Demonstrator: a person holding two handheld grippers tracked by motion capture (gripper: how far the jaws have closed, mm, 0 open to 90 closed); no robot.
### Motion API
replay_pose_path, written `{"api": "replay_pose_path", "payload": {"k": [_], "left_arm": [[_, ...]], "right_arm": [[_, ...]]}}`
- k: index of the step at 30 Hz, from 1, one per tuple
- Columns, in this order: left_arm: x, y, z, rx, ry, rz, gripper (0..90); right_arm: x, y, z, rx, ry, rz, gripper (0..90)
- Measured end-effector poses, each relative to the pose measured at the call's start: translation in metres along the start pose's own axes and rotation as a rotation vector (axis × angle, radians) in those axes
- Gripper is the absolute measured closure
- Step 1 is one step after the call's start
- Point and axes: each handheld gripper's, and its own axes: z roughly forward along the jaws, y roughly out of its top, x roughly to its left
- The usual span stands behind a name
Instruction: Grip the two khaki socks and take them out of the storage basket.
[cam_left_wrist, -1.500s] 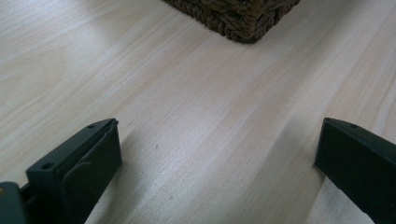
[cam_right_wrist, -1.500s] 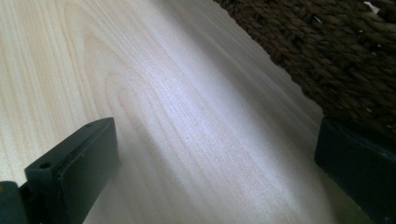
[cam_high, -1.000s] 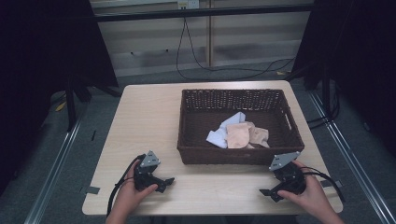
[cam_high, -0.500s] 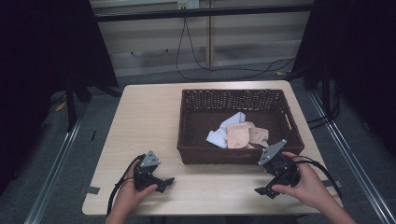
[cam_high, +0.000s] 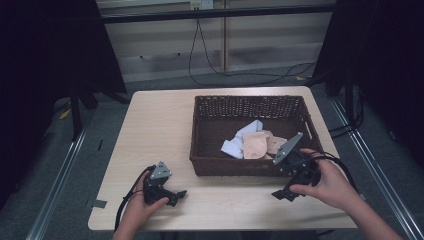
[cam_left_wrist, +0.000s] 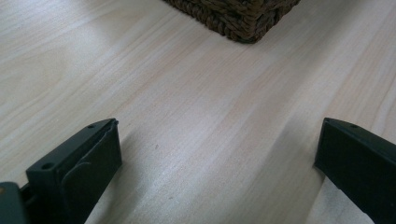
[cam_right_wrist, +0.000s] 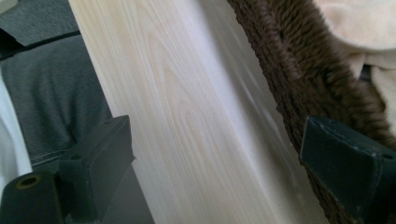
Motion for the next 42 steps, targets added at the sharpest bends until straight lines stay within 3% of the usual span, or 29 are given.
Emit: {"api": "replay_pose_path", "payload": {"k": [8,17,18,24,28,35,42], "left_arm": [[0.0,0.0,0.0,-0.001,0.0,-0.001,0.0],[0.0,0.0,0.0,-0.003,0.001,-0.001,0.0],[0.0,0.0,0.0,0.001,0.001,-0.001,0.0],[0.0,0.0,0.0,0.001,0.001,-0.001,0.0],[0.0,0.0,0.0,-0.001,0.002,-0.001,0.0],[0.0,0.0,0.0,-0.004,-0.001,0.0,0.0],[0.0,0.0,0.0,-0.001,0.001,-0.001,0.0]], "right_arm": [[-0.009,0.016,-0.012,0.017,0.011,0.014,8.6],[-0.033,0.031,-0.021,0.016,-0.007,0.061,8.5],[-0.04,0.034,-0.022,-0.004,-0.016,0.085,8.5],[-0.056,0.042,-0.02,-0.011,-0.035,0.146,8.1],[-0.067,0.047,-0.014,-0.011,-0.067,0.178,7.9],[-0.087,0.056,0.009,0.037,-0.117,0.248,11.3],[-0.099,0.059,0.025,0.044,-0.122,0.303,16.2]]}}
